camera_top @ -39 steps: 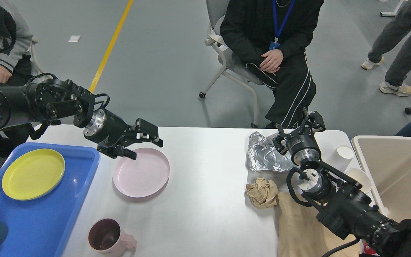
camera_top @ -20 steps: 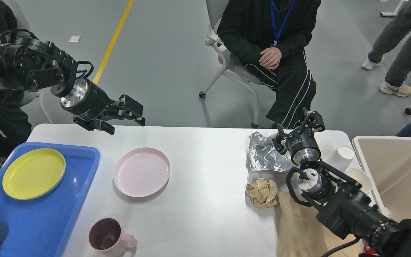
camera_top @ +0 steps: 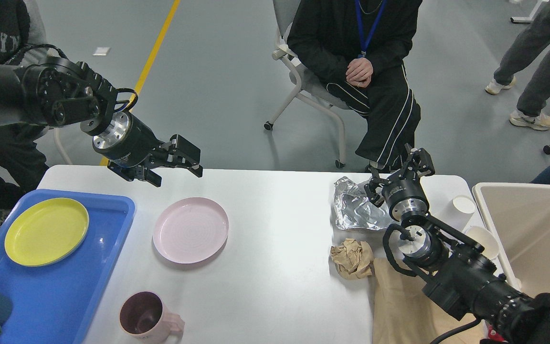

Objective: Tidy desktop
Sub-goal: 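Raise the left gripper and swing it over the pink plate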

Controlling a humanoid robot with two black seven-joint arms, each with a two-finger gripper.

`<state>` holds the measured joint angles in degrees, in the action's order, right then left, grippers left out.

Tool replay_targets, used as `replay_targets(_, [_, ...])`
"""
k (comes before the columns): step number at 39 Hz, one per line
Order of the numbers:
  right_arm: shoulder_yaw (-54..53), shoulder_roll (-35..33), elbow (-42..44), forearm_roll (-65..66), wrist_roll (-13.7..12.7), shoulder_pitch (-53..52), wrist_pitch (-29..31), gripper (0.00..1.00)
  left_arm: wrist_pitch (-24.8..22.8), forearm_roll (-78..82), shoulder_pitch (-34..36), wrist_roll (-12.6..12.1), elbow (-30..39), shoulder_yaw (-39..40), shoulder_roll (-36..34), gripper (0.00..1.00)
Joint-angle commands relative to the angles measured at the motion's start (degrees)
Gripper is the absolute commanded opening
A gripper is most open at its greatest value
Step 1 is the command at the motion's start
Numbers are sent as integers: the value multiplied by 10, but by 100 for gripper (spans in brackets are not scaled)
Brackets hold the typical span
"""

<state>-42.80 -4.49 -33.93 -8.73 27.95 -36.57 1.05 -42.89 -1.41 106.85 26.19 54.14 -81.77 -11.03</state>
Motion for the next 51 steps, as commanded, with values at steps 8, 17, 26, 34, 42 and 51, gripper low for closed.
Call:
replay_targets(8, [0, 0, 0, 0, 0, 0, 0, 100, 0, -1, 1, 0, 0, 1, 0, 99])
replay_targets(17, [0, 0, 0, 0, 0, 0, 0, 100, 0, -1, -1, 0, 0, 1, 1, 99])
replay_targets(26, [0, 0, 0, 0, 0, 0, 0, 100, 0, -1, -1, -1, 0, 1, 9, 99])
replay_targets(34, [0, 0, 0, -1, 0, 0, 0, 100, 0, 0, -5, -1, 0, 2, 9, 99])
replay_targets(42, [0, 0, 0, 0, 0, 0, 0, 100, 0, 0, -6, -1, 0, 2, 9, 99])
replay_targets(51, [0, 0, 0, -1, 0, 0, 0, 100, 0, 0, -16, -1, 0, 2, 8, 99])
